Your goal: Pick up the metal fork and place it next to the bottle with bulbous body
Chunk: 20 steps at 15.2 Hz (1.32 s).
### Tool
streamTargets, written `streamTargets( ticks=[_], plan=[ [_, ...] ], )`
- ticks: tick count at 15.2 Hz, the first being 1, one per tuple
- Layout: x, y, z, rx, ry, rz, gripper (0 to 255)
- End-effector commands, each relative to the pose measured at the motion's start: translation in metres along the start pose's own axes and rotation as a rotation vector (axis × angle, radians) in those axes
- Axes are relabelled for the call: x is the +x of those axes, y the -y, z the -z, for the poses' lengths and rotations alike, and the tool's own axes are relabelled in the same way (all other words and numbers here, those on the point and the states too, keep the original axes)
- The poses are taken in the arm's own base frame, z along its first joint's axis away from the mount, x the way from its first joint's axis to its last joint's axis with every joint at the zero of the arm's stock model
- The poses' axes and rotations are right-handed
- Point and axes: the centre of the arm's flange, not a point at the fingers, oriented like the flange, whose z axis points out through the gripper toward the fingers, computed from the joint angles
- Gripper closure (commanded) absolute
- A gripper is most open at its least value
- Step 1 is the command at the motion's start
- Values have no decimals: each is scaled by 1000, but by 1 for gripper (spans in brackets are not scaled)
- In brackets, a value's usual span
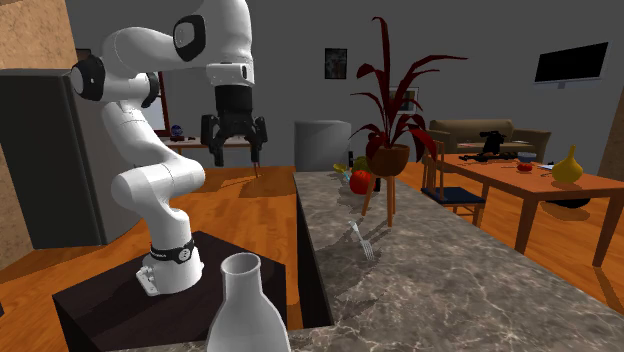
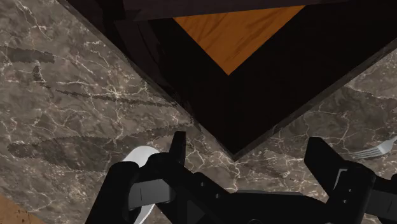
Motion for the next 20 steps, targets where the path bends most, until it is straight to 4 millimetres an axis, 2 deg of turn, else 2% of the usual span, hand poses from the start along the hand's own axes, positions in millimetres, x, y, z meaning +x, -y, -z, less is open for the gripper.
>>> streamTargets(
  ticks=[1,10,20],
  plan=[
    [0,0,0,0,0,0,0],
    [16,97,-61,27,66,-185,0],
    [50,202,-127,56,139,-391,0]
  ],
)
